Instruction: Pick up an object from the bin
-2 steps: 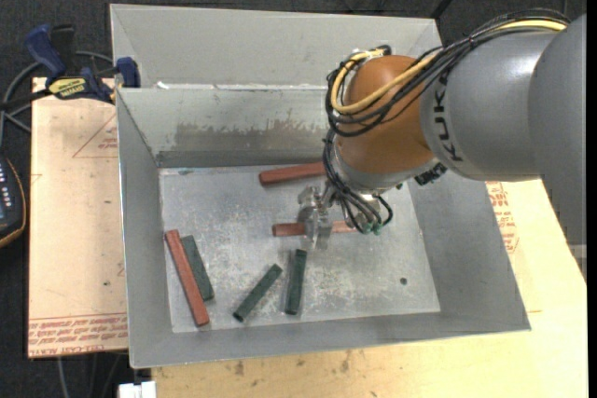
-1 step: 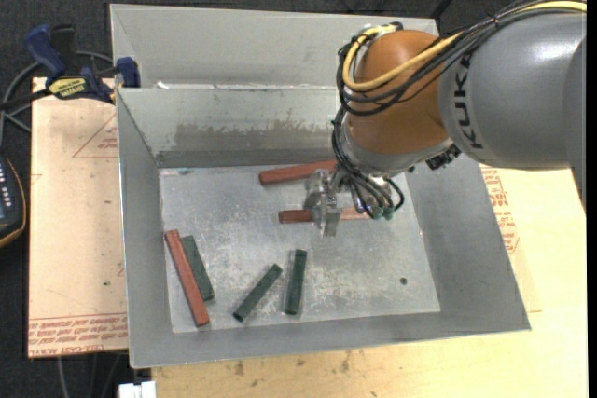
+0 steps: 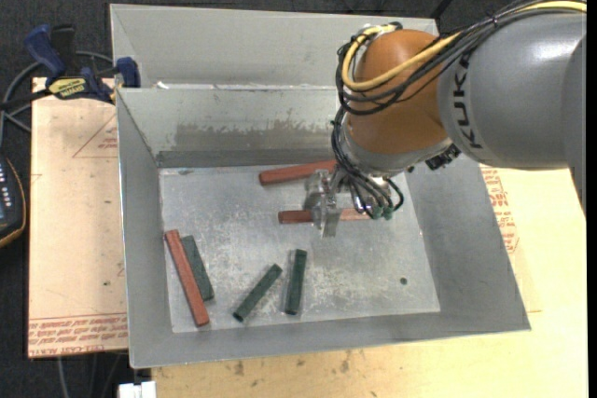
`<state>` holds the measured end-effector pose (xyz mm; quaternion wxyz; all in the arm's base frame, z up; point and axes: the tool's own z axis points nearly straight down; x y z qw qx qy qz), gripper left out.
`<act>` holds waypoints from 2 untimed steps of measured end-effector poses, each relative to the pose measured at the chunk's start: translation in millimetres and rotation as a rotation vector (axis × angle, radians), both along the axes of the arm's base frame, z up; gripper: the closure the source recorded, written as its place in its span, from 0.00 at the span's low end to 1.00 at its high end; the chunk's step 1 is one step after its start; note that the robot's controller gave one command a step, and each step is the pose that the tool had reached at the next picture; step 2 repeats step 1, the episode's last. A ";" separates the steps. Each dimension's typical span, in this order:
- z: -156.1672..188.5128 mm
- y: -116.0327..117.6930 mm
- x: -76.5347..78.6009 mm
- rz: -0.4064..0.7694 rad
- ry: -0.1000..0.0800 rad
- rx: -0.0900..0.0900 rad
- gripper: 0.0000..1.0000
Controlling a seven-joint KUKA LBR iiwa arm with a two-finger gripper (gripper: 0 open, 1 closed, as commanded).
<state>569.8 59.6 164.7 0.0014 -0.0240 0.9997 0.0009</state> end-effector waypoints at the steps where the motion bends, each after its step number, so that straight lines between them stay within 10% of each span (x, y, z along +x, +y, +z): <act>1: 24.6 0.3 1.1 -0.001 -0.002 0.000 1.00; 2: 24.6 0.3 1.1 -0.001 -0.002 0.000 1.00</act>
Offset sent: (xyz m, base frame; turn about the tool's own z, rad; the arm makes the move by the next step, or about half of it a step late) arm -0.0001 0.0001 0.0235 0.0000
